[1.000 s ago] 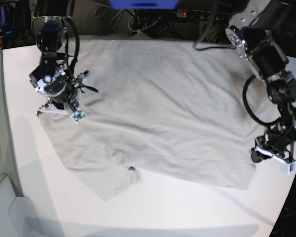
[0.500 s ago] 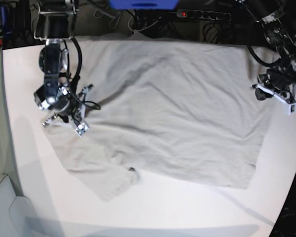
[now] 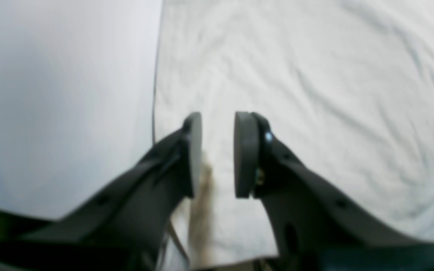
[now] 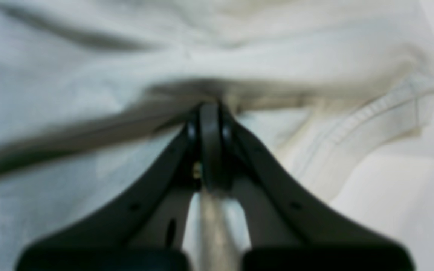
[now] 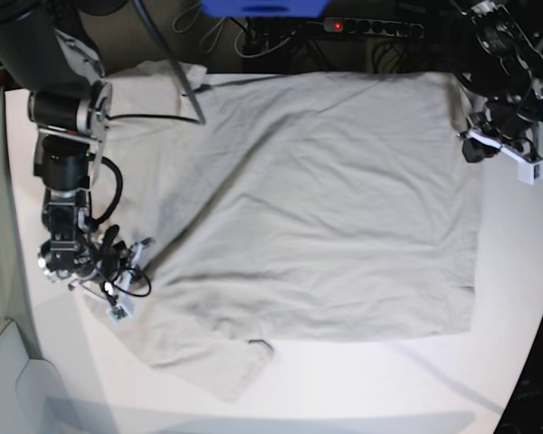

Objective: Layout the t-shirt on the table in an organized manner, then fold the t-shirt properly
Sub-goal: 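Drag the shirt corner with the right gripper away from the left gripper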

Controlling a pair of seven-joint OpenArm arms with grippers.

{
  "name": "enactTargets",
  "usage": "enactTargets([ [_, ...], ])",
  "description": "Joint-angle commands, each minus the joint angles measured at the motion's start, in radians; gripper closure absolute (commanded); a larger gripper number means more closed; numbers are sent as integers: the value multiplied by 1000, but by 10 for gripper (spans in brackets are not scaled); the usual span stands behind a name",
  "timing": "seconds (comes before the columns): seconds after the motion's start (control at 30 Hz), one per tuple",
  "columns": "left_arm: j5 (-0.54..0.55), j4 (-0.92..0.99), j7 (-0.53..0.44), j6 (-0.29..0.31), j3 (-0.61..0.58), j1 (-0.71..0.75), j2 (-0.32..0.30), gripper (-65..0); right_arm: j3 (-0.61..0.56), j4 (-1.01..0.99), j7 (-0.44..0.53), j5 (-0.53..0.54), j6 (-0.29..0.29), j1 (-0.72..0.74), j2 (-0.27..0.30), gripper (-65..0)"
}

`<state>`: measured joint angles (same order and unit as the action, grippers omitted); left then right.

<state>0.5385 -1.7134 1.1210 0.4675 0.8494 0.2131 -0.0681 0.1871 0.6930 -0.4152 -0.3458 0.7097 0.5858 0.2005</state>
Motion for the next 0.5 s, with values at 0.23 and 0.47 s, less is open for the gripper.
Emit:
enactTargets([
  [0.23, 41, -83, -9, 0, 1, 73, 18, -148, 5, 18, 29, -26, -12, 104, 21, 0],
  [0.47, 25, -162, -9, -5, 0, 157, 41, -148, 9, 317, 17, -22, -12, -10, 32, 0],
])
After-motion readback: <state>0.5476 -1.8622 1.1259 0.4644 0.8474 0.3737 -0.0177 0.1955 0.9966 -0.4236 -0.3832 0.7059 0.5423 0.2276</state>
